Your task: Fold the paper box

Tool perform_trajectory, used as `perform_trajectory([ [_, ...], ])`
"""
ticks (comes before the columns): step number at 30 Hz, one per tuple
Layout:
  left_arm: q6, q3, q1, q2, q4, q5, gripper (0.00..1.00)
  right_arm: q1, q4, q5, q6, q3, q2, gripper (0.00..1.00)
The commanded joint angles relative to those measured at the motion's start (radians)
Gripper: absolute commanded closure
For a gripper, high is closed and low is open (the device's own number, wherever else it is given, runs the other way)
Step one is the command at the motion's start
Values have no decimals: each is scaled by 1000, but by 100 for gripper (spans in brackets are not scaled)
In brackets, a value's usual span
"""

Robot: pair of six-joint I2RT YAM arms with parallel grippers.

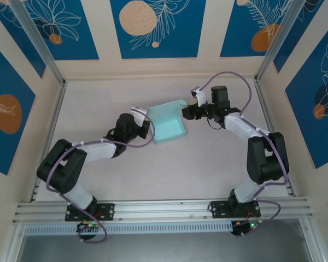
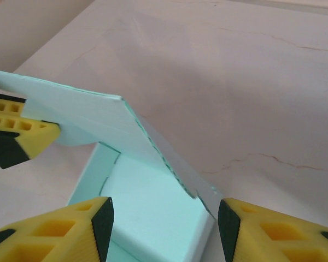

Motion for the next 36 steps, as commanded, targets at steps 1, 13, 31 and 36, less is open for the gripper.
perform_trajectory([
  [1, 25, 34, 9, 18, -18, 37, 100, 1, 27, -55, -45, 45, 34, 45],
  [13, 29, 40, 33, 21, -37, 76, 100, -16, 14, 22, -69, 102, 114, 36],
  [31, -31, 58, 43, 57, -26, 64, 100, 61, -24, 64, -68, 121, 168, 71],
  [36, -118, 54, 41, 63, 14, 4, 100, 136, -30, 230, -26, 106, 149, 85],
])
